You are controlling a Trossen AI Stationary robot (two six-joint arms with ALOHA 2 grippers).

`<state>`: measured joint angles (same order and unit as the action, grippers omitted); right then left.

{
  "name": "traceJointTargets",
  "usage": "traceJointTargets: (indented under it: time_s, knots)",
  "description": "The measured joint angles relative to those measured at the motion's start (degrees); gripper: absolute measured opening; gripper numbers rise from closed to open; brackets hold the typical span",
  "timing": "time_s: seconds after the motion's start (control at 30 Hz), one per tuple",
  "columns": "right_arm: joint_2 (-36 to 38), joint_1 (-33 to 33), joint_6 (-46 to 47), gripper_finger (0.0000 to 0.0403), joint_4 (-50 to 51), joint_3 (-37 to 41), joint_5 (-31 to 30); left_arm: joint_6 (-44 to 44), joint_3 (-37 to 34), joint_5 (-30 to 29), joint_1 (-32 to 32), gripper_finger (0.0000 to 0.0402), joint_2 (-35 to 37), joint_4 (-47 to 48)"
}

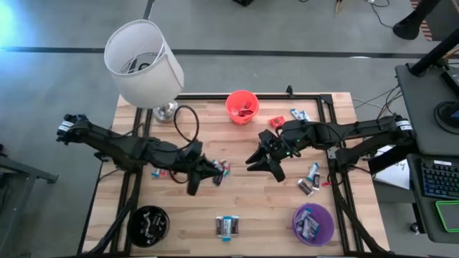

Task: Organize candy in baskets
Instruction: Put the brown chocolate into the black bucket

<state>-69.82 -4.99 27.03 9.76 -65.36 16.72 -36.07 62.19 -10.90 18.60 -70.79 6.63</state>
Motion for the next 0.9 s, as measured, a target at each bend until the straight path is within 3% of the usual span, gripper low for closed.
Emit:
traceJointTargets:
  time_s: [0.17,0.33,0.57,0.9]
  knots:
    - [0.1,0.0,-0.1,0.0132,3.5,0.0,0.0,-8.4,0.0,4.1,4.1,0.0017,3.9,9.9]
    - [0.1,0.0,-0.2,0.0138,5.0,0.0,-0.1,-16.7,0.0,4.6,9.7,0.0017,6.1,17.7]
    - [0.1,0.0,-0.3,0.0141,5.1,0.0,-0.1,-28.3,0.0,4.5,18.1,0.0017,6.2,21.7]
    - [0.1,0.0,-0.2,0.0136,5.1,0.0,-0.1,-54.8,0.0,4.6,31.7,0.0017,5.0,34.5]
